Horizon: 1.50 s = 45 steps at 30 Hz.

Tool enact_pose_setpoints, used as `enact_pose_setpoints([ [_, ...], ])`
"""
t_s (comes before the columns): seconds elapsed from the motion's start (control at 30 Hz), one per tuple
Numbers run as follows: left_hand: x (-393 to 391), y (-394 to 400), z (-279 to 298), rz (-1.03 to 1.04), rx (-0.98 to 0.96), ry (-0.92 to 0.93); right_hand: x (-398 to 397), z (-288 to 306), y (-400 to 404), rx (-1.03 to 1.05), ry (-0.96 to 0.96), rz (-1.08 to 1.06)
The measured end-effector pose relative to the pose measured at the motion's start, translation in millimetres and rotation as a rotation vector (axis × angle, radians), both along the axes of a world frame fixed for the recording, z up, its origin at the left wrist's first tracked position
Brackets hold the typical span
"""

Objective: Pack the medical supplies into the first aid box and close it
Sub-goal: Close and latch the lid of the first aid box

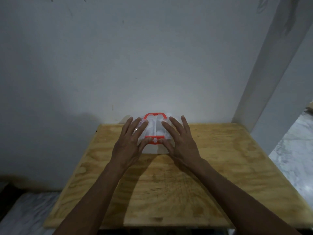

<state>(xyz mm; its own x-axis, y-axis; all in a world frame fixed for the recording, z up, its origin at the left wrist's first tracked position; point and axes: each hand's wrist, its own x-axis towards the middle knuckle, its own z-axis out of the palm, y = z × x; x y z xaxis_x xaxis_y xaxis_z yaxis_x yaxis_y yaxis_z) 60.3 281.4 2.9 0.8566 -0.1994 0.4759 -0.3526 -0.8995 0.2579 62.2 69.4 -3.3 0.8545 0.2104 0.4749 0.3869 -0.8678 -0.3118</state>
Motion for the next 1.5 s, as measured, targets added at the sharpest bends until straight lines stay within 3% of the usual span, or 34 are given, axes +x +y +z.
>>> enact_pose_setpoints([
  [0.2, 0.4, 2.0, 0.9, -0.030, -0.067, 0.021, -9.4, 4.4, 4.7, 0.198, 0.081, 0.014],
  [0.33, 1.5, 1.3, 3.4, -0.013, -0.300, 0.117, -9.7, 21.6, 4.6, 0.406, 0.212, 0.012],
  [0.57, 9.4, -0.5, 9.2, -0.009, -0.412, 0.133, 8.0, 25.4, 5.0, 0.403, 0.243, 0.031],
  [1.5, 56.9, 8.6, 11.6, 0.010, -0.364, 0.176, 67.0, 15.6, 11.1, 0.379, 0.219, 0.053],
])
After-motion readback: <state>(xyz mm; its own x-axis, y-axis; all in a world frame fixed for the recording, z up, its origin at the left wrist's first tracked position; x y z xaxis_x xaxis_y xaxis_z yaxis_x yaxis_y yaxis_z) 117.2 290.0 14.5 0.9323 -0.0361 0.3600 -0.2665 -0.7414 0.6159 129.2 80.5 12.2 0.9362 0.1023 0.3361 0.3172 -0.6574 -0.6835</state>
